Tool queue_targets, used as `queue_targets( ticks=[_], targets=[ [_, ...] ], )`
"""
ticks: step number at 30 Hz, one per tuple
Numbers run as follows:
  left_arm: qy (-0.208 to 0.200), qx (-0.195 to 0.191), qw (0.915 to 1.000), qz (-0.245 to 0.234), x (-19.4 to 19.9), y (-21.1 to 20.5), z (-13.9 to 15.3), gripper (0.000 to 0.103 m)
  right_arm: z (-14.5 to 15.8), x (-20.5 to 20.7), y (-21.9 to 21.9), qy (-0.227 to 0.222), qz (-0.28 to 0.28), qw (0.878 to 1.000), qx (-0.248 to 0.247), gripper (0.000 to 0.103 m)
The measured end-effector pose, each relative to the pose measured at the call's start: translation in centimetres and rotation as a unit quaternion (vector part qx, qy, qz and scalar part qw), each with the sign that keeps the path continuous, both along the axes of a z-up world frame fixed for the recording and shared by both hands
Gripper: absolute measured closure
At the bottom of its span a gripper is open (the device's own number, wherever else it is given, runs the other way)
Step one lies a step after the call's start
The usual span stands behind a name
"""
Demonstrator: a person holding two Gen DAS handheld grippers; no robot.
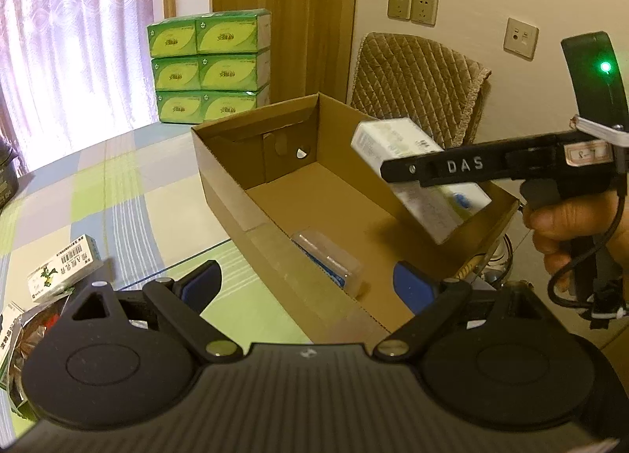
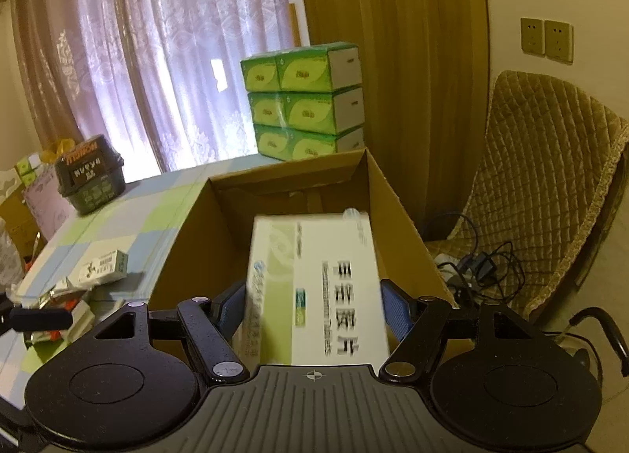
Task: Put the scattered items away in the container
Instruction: 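Open the right gripper to drop the tablet box into the cardboard box, then withdraw the right gripper back toward the scattered items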
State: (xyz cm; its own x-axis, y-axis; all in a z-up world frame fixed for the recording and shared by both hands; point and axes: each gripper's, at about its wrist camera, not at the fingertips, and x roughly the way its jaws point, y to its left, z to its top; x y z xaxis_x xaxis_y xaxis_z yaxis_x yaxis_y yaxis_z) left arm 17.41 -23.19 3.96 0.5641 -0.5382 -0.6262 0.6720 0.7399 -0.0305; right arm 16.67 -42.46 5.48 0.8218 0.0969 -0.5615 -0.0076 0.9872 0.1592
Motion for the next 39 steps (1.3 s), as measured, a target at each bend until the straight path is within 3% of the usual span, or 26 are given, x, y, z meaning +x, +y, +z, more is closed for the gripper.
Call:
queue_targets(
  ticks=[2, 10, 20, 39],
  targets=[
    [0.001, 0.001, 1.0, 0.002, 0.0, 0.1, -0.1, 0.011, 0.1, -0.1, 0.1, -0.017, -0.004, 1.0, -0.007, 0.0],
    [0.009, -0.003, 0.9997, 0.023, -0.4, 1.7, -0.4, 0.011, 1.4, -1.9, -0.2, -0.04, -0.021, 0.999, -0.005, 0.0],
    [0.027, 0.001, 0.9971, 0.071, -2.1, 4.9, -0.2, 0.011, 1.8, -7.3, 1.4, -0.038, -0.039, 0.998, 0.018, 0.0],
    [0.032, 0.011, 0.9838, 0.176, -7.2, 15.0, -0.3, 0.005, 3.6, -12.9, 9.7, -0.044, 0.06, 0.997, 0.003, 0.0]
  ],
)
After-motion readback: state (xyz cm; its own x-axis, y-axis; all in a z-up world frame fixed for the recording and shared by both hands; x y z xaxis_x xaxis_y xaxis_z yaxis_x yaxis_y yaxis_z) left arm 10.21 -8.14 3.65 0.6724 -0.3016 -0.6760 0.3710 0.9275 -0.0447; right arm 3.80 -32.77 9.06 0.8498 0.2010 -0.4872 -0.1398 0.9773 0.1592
